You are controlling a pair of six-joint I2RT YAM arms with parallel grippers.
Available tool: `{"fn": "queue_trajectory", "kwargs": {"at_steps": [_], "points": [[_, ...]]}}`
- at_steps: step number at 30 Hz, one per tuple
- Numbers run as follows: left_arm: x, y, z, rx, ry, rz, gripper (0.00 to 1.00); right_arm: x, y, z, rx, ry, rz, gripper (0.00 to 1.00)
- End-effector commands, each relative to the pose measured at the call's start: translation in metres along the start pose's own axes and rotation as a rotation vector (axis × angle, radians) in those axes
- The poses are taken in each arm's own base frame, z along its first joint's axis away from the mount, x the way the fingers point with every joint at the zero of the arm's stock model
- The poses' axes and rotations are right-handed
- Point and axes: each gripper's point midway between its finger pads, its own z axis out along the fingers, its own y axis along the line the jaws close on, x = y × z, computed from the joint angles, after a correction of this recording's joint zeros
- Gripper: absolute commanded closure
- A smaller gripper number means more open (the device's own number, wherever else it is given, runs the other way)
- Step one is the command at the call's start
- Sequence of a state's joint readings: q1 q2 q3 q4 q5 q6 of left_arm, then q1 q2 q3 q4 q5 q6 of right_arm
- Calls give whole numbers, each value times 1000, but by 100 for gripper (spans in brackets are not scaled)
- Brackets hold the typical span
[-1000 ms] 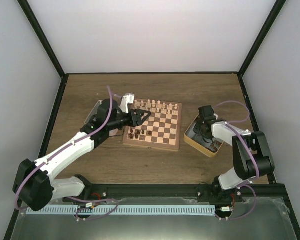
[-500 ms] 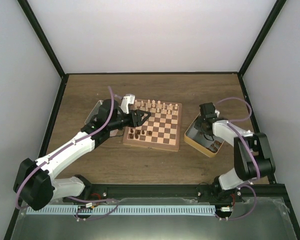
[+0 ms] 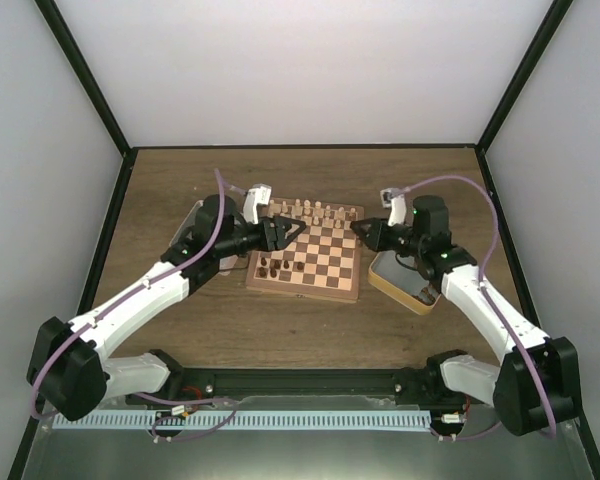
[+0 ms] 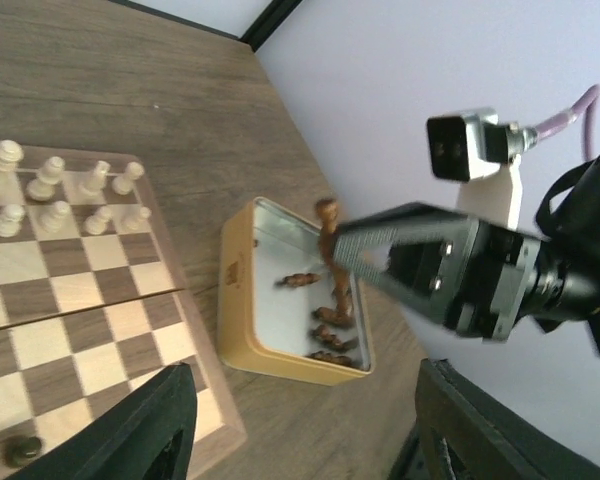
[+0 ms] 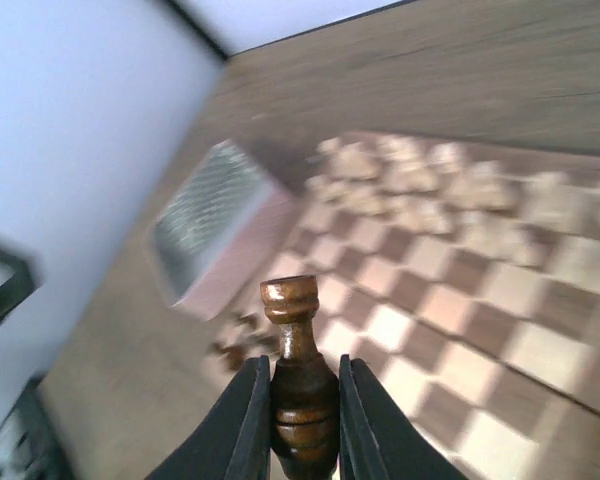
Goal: Set up the chess pieces on the board
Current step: Pick up the chess piece from the storage box.
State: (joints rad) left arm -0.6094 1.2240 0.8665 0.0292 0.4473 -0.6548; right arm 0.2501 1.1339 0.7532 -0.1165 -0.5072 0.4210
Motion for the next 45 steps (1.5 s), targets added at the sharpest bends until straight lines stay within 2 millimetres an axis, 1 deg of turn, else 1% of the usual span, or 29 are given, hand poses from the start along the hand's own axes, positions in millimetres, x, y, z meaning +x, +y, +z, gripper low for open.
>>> {"fn": "queue_trajectory", "kwargs": {"at_steps": [1,3,7,9,11,16,20,24,27,30,31,35,37,38,40,41,43,44,45], "points": [[-17,-31,-6,93,-21,1,33,18,85,-12,-422,71,-189,87],[-17,-32,-7,94,-6,-40,29,25,101,-13,-495,91,-227,87],[-11,-37,-2,125,56,-78,27,37,127,-13,-604,132,-288,86],[-6,-41,1,154,97,-91,27,38,133,-10,-618,139,-301,85],[0,-42,3,175,128,-96,30,38,135,-5,-629,150,-296,85],[15,-33,9,161,196,-119,40,35,138,3,-644,174,-293,85],[24,-27,15,163,244,-146,50,34,138,6,-647,182,-293,85],[24,-26,18,164,245,-157,58,36,141,6,-663,191,-298,85],[21,-29,20,191,241,-197,69,36,141,7,-662,195,-297,85],[18,-34,22,222,239,-224,76,37,141,9,-661,201,-294,85],[18,-33,23,224,241,-230,79,37,141,9,-661,202,-292,84],[20,-25,26,198,244,-240,94,35,141,10,-656,196,-292,85],[20,-23,26,187,238,-239,96,34,141,10,-651,195,-290,84],[19,-22,26,183,231,-236,96,34,141,9,-652,195,-289,81],[15,-21,26,173,214,-227,96,33,142,8,-651,191,-288,66],[12,-21,25,170,200,-221,96,33,143,7,-652,190,-288,56],[6,-24,22,172,173,-211,96,27,142,7,-627,169,-268,41],[2,-26,20,176,160,-207,96,24,143,5,-623,155,-256,37],[-2,-27,18,178,144,-204,96,23,144,4,-627,144,-238,34]]}}
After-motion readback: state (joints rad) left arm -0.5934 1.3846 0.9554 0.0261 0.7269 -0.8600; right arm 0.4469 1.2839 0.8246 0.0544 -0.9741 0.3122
